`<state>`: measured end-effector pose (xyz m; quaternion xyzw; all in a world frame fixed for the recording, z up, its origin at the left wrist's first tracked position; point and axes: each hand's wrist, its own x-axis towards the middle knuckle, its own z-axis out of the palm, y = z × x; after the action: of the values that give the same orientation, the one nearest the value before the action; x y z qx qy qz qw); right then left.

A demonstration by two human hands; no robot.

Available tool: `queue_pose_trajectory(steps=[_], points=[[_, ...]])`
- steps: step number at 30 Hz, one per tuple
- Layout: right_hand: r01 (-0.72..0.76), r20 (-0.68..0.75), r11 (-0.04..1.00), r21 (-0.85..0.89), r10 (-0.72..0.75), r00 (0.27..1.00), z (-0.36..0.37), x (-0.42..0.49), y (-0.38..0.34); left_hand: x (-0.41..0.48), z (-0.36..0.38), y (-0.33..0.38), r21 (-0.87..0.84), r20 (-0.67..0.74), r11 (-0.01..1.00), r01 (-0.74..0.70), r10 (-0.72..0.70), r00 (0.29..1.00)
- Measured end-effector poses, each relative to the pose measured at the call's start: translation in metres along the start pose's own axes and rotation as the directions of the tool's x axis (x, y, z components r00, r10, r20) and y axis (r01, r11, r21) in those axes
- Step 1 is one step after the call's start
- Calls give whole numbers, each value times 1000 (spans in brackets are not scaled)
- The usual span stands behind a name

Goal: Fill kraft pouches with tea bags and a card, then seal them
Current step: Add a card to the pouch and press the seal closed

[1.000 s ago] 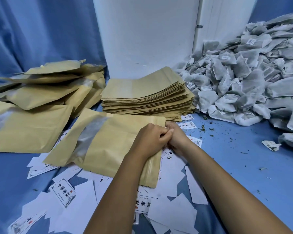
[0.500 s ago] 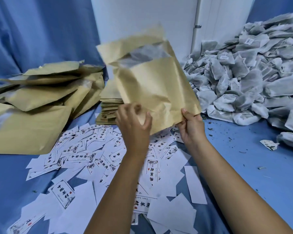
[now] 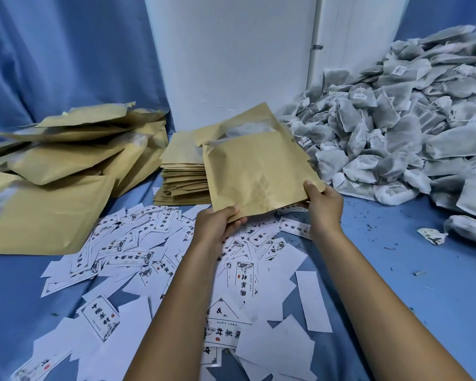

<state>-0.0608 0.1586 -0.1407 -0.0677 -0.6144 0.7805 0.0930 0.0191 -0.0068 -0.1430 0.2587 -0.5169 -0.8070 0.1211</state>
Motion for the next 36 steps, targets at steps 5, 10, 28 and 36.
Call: queue_pose_trajectory(steps=[5, 10, 28, 36], points=[[25, -4, 994, -103, -26, 1000, -6, 8, 1, -2, 2, 0, 51, 18, 999, -18, 17, 1000], [-136, 125, 990, 41, 130, 984, -5, 7, 4, -1, 2, 1, 49, 33, 998, -39, 37, 999], [-172, 176, 985, -8, 171, 969, -5, 1, 12, -8, 8, -2, 46, 68, 998, -46, 42, 997], [-139, 243, 989, -49, 146, 959, 1, -6, 14, -8, 9, -4, 34, 103, 999, -41, 37, 994]])
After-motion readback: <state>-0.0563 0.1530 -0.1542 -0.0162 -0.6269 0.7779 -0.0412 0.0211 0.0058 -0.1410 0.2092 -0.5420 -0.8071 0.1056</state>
